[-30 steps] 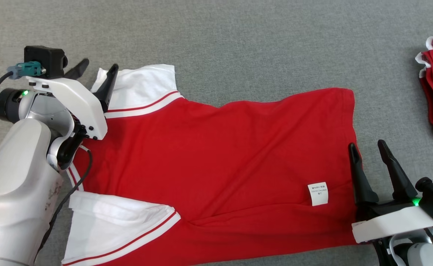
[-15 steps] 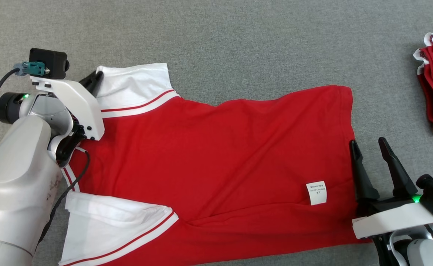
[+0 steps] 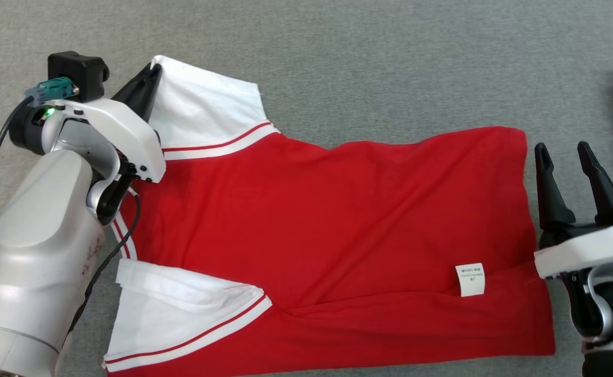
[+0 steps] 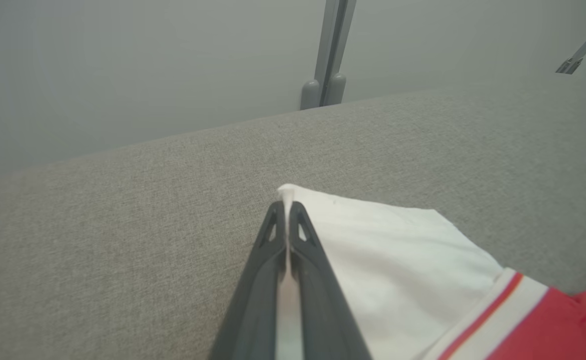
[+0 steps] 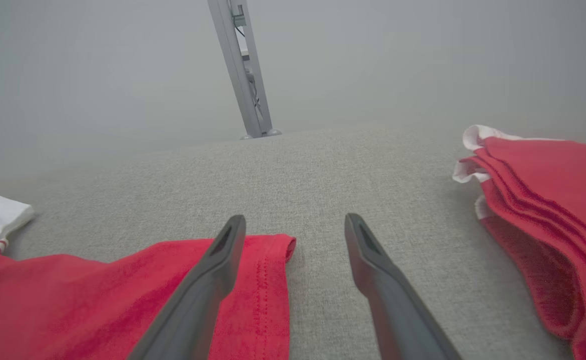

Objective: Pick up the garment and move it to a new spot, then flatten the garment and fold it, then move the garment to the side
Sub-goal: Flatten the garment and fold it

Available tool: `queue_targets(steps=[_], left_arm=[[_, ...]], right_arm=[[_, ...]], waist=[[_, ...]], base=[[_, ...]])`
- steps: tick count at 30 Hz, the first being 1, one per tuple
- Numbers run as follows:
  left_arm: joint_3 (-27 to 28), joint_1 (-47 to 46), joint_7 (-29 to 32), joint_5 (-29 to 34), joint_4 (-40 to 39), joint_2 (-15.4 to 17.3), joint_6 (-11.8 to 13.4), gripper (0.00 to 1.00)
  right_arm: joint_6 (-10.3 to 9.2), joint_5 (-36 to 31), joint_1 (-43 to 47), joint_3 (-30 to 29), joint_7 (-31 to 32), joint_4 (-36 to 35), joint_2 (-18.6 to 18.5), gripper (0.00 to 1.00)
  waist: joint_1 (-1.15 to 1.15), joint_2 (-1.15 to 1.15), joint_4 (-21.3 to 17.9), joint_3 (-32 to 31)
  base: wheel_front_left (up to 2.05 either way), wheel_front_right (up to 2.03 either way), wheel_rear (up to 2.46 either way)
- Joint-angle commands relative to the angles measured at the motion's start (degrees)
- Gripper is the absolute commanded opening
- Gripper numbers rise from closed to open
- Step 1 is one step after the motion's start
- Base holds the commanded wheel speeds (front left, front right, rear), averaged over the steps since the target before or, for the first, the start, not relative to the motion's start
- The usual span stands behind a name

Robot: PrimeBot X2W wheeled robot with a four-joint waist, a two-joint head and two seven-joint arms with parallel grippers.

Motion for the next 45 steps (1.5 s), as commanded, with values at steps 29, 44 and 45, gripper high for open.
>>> queue_targets(steps=[29, 44, 45], left_arm=[[-0.8, -1.2, -8.2, 0.3, -14.5, 2.1, 2.7, 0.0], [2.6, 17.9, -8.3, -4.5, -40.3, 8.8, 8.0, 0.0], [3.0, 20.2, -8.2, -5.1, -42.7, 9.6, 8.8, 0.0]], right_arm=[[0.03, 16.7, -15.0, 6.3, 11.7, 7.8, -11.1, 0.0], [0.04, 29.2, -4.2, 5.0, 14.2, 0.4, -9.7, 0.0], [0.04, 30.4, -2.7, 4.5, 14.5, -0.1, -9.6, 0.0]], waist=[[0.0, 0.0, 5.2, -0.6], [0.0, 0.0, 5.4, -4.0], [0.0, 0.0, 5.5, -4.2]], base=[[0.0, 0.0, 0.0], [0.0, 0.0, 0.0], [0.0, 0.0, 0.0]])
